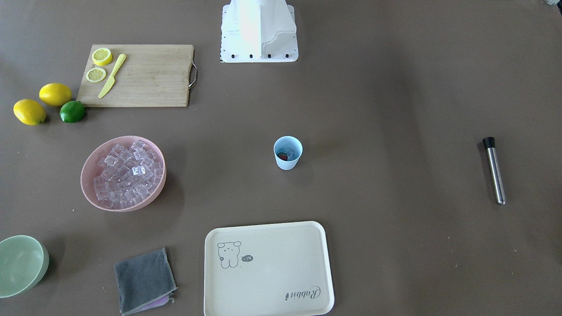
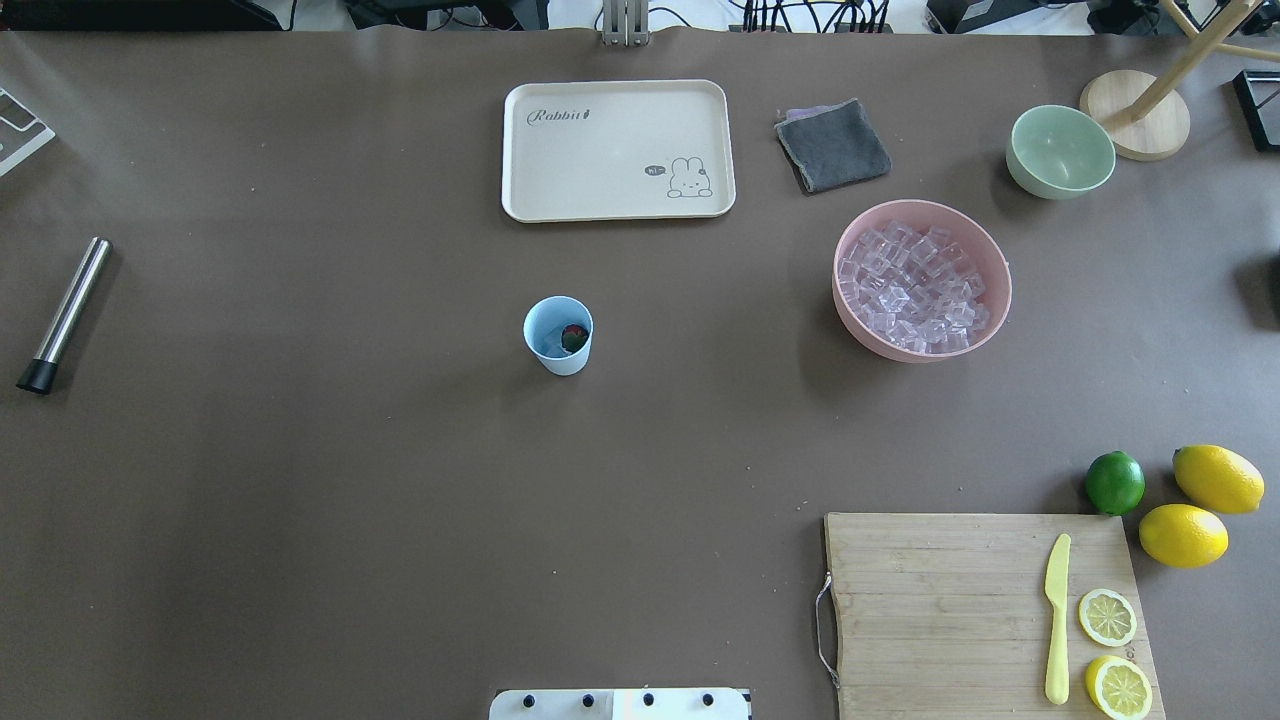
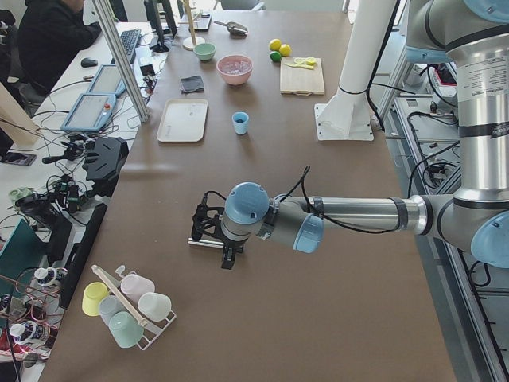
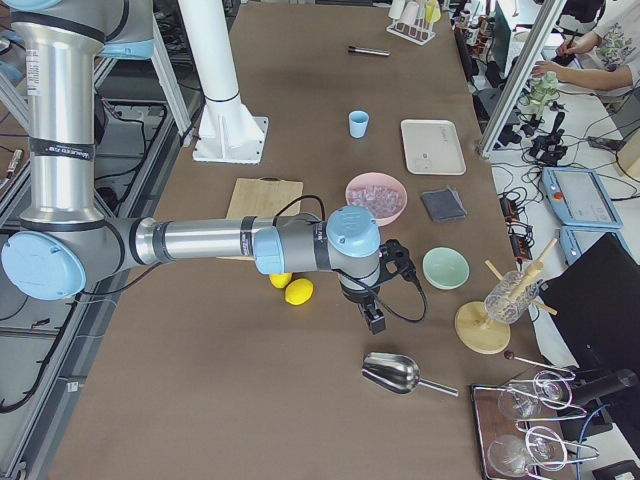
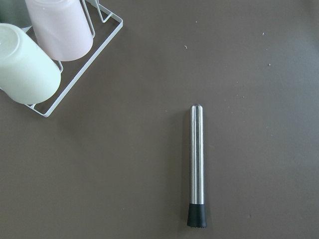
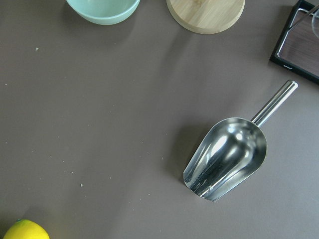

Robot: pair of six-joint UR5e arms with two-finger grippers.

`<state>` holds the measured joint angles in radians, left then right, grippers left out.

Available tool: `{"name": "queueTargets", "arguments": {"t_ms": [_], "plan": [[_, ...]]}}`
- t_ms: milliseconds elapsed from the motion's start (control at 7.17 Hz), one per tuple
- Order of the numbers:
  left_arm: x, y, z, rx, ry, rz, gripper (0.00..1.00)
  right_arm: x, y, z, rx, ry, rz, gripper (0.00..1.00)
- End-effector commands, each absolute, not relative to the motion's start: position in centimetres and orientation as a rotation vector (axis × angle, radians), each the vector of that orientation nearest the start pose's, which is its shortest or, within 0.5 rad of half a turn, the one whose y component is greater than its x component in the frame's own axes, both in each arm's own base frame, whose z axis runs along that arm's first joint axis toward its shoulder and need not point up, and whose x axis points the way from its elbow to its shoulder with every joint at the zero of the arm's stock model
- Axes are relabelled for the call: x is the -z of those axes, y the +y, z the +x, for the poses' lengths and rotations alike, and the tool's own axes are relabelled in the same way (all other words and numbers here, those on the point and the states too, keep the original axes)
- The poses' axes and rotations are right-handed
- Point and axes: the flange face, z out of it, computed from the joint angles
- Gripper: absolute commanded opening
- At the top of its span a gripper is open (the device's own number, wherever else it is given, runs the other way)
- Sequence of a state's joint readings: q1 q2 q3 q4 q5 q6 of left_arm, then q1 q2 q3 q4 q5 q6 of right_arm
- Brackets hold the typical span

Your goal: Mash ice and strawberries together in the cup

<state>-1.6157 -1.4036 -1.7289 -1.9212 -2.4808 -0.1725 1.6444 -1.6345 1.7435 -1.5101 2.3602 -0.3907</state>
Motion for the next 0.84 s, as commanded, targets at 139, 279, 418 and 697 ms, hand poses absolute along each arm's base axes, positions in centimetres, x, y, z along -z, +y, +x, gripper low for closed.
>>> {"name": "queueTargets", "arguments": {"t_ms": [139, 279, 418, 697], "plan": [[-61.5, -43.9, -8.3, 0.062, 0.879, 0.293, 0.97, -59.0, -46.3, 12.1, 0.330, -0.725, 0.375, 0.99], [-60.5, -44.6, -8.4, 0.055, 0.882, 0.312, 0.97, -59.6, -46.1, 12.2, 0.328, -0.722, 0.367, 0.99], [-61.1, -43.8, -8.4, 0.058, 0.885, 0.306, 0.97, -58.7, -46.3, 12.2, 0.334, -0.727, 0.384, 0.99], [-64.0, -42.8, -8.3, 0.084, 0.879, 0.247, 0.97, -60.6, -46.7, 12.2, 0.322, -0.734, 0.349, 0.99]]}}
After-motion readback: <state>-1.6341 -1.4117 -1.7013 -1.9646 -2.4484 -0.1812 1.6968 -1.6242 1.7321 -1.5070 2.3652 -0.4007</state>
